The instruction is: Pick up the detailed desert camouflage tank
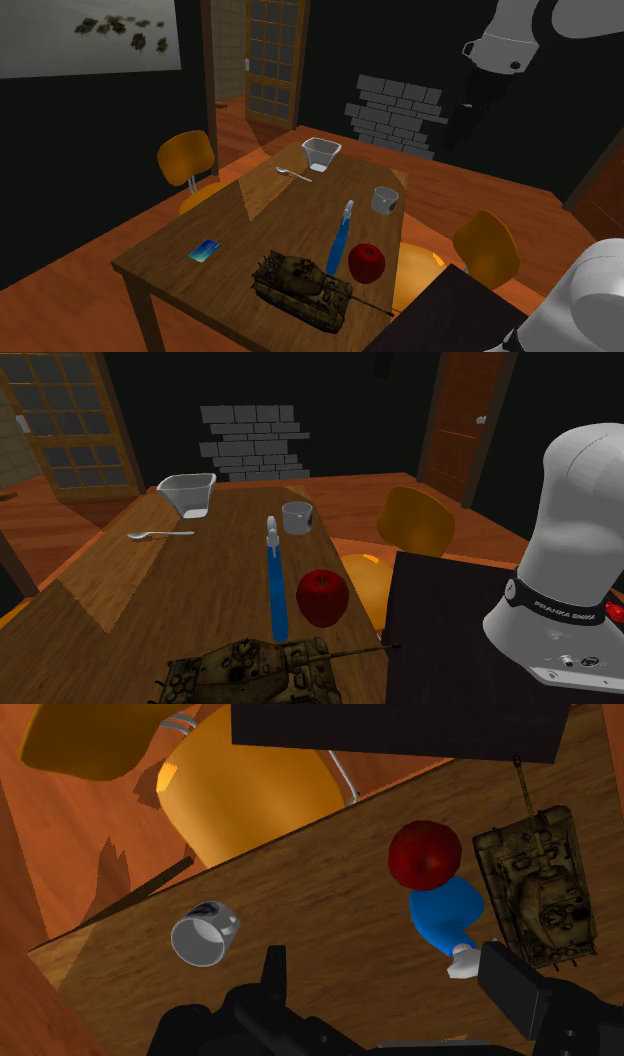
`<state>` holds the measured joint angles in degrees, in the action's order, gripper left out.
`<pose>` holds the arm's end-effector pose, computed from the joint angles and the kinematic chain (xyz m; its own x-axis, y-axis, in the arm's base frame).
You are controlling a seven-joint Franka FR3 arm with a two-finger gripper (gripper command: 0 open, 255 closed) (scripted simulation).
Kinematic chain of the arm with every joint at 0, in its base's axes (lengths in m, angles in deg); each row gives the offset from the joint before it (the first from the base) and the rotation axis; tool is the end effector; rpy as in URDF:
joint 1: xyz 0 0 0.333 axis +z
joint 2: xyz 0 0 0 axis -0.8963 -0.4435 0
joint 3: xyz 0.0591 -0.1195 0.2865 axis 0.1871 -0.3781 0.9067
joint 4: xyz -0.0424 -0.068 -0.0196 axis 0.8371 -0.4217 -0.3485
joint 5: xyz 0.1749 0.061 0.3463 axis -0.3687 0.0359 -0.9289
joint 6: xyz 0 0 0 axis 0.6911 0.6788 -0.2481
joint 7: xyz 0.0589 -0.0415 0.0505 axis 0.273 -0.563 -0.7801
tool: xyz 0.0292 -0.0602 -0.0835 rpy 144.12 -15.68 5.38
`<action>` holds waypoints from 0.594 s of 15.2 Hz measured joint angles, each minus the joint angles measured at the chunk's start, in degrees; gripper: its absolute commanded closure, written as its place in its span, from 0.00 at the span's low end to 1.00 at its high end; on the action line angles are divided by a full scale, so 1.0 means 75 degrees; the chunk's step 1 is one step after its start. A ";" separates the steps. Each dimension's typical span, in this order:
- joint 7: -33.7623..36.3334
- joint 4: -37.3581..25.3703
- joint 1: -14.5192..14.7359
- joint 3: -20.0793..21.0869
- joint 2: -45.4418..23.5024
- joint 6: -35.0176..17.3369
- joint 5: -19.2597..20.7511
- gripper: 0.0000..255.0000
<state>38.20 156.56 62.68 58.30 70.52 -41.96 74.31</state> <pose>0.3131 0.0020 0.6087 0.9921 0.0764 0.0993 0.0609 -0.9866 0.1512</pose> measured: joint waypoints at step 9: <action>0.0171 0.1100 0.0494 0.0414 -0.0426 -0.1383 -0.0423 0.00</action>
<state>39.48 164.81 66.38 61.40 67.32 -52.33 71.14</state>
